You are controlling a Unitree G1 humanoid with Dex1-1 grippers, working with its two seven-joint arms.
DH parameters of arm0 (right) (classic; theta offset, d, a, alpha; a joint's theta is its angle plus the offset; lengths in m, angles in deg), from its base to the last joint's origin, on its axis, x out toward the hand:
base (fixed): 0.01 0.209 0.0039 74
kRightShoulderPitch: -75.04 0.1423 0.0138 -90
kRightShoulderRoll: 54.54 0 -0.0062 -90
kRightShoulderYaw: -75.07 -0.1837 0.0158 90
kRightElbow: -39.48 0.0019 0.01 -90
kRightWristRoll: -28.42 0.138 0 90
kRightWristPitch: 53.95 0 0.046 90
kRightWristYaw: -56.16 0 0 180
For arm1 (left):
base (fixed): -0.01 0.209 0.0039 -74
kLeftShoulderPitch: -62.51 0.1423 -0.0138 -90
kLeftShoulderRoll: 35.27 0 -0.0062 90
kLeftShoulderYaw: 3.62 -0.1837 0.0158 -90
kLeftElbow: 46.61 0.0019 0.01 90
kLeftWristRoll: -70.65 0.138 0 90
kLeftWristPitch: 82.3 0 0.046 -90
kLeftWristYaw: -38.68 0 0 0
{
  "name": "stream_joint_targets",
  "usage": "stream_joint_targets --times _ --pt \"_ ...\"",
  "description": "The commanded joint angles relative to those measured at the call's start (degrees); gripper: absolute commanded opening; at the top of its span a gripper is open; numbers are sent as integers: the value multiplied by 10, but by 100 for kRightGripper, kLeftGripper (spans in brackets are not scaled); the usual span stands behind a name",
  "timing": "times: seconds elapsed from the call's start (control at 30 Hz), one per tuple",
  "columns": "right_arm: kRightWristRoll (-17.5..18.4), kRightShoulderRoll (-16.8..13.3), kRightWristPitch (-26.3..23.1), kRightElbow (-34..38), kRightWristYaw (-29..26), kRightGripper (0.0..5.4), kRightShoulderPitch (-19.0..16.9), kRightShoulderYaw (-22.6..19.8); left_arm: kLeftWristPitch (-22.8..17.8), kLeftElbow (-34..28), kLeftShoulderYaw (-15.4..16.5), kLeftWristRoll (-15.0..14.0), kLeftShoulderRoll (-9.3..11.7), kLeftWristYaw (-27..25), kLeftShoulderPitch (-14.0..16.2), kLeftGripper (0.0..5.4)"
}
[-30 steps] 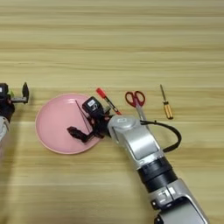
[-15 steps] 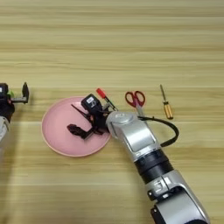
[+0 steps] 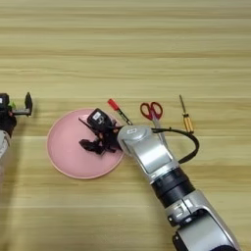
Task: Move the objects on the table
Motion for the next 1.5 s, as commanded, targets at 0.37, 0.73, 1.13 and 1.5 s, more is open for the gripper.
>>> stream_joint_targets --times 0.37,0.73,1.13,1.5 --pt "-11 -7 -9 -19 0 163 -6 3 -1 1 -1 3 -2 5 -6 540" --pt "-11 -4 -6 -20 1 31 -7 2 -1 -1 0 2 -1 4 -4 540" --pt "-8 -2 -9 -15 4 0 -8 -3 -1 -3 0 2 0 4 -3 540" --pt "4 4 -22 6 9 0 -2 -26 0 -3 1 2 1 3 -2 540"
